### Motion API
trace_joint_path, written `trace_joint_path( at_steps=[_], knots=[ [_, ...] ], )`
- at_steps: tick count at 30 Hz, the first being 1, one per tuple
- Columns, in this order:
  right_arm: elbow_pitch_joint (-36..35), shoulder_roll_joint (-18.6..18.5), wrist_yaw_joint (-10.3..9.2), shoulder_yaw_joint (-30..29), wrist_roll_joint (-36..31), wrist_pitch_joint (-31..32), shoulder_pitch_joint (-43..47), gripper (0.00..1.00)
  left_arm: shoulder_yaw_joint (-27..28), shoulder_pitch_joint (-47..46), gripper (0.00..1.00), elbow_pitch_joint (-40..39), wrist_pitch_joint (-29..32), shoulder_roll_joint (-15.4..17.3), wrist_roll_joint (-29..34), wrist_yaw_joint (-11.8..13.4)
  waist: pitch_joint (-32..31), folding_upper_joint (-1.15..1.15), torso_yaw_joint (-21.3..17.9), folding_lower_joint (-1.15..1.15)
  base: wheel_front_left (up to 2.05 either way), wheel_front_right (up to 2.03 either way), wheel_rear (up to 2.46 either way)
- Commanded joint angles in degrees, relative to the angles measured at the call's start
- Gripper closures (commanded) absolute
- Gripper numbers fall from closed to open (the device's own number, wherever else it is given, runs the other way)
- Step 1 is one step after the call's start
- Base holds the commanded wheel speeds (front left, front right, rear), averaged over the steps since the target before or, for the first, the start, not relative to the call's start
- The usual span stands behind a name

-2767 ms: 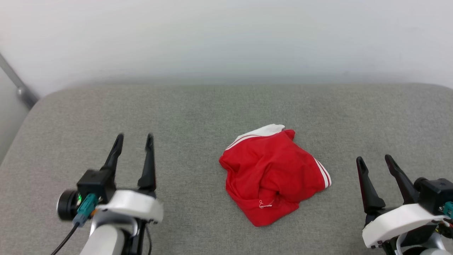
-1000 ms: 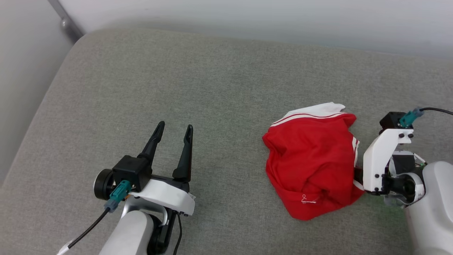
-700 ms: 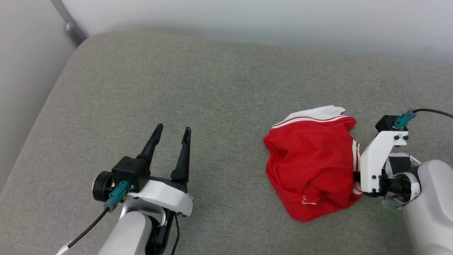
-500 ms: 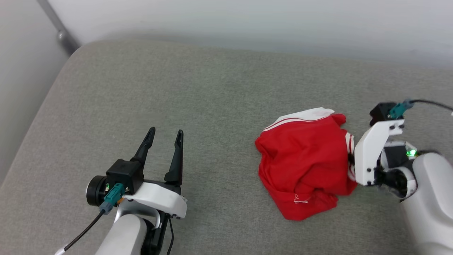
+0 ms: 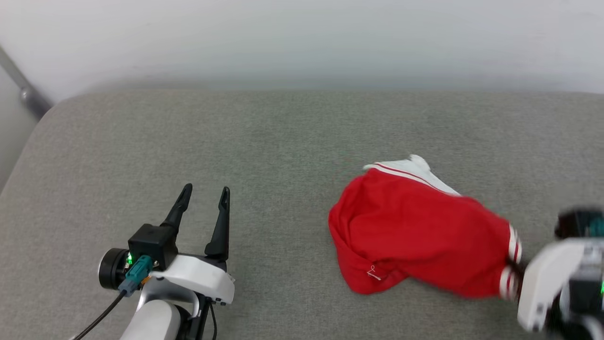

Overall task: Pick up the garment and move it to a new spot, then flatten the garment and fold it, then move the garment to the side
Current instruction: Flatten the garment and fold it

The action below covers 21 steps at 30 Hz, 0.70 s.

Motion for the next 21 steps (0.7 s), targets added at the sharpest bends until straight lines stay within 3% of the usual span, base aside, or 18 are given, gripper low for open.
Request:
trace_joint_path(
  at_steps=[1, 5, 6, 7, 8, 12, 17, 21],
  knots=[
    [-1.7, 2.8, -0.03, -1.9, -0.4, 0.5, 4.9, 1.00, 0.2, 0.8, 0.00, -0.6, 0.3, 0.3, -0.4, 0.5, -0.5, 0.00, -0.9, 0.00, 0.00, 0.00, 0.00],
    [-1.1, 8.0, -0.03, -5.5, -0.5, 0.3, 14.9, 1.00, 0.5, 1.7, 0.00, -1.4, 1.0, 0.7, -0.8, 1.0, -0.5, 0.00, -1.4, 0.00, 0.00, 0.00, 0.00],
    [0.3, 8.8, -0.03, -5.7, 0.2, -0.2, 16.5, 0.88, 0.6, 2.0, 0.00, -1.5, 1.2, 0.8, -0.9, 1.2, -0.5, 0.00, -1.6, 0.00, 0.00, 0.00, 0.00],
    [2.0, 9.2, -0.04, -5.4, 0.2, -0.7, 18.0, 0.40, 0.7, 2.2, 0.00, -1.7, 1.3, 0.8, -0.9, 1.4, -0.6, 0.00, -1.8, 0.00, 0.00, 0.00, 0.00],
    [3.5, 9.5, -0.03, -5.3, 0.7, -1.8, 18.8, 0.00, 0.8, 2.4, 0.00, -1.7, 1.4, 1.0, -1.0, 1.6, -0.7, 0.00, -1.8, 0.00, 0.00, 0.00, 0.00],
    [6.0, 9.9, -0.07, -5.8, 2.6, -10.7, 18.3, 0.00, 1.1, 3.6, 0.00, -2.1, 1.8, 1.4, -1.4, 2.1, -1.5, 0.00, -2.1, 0.00, 0.00, 0.00, 0.00],
    [3.3, 10.2, -0.05, -8.0, 2.2, -22.7, 15.9, 0.00, 1.0, 5.2, 0.00, -2.7, 2.3, 1.5, -1.7, 2.7, -2.7, 0.00, -2.1, 0.00, 0.00, 0.00, 0.00],
    [2.0, 10.2, -0.04, -11.4, 1.3, -27.2, 13.7, 0.00, 0.9, 5.5, 0.00, -3.2, 2.5, 1.5, -2.0, 2.9, -3.1, 0.00, -1.8, 0.00, 0.00, 0.00, 0.00]
  ],
)
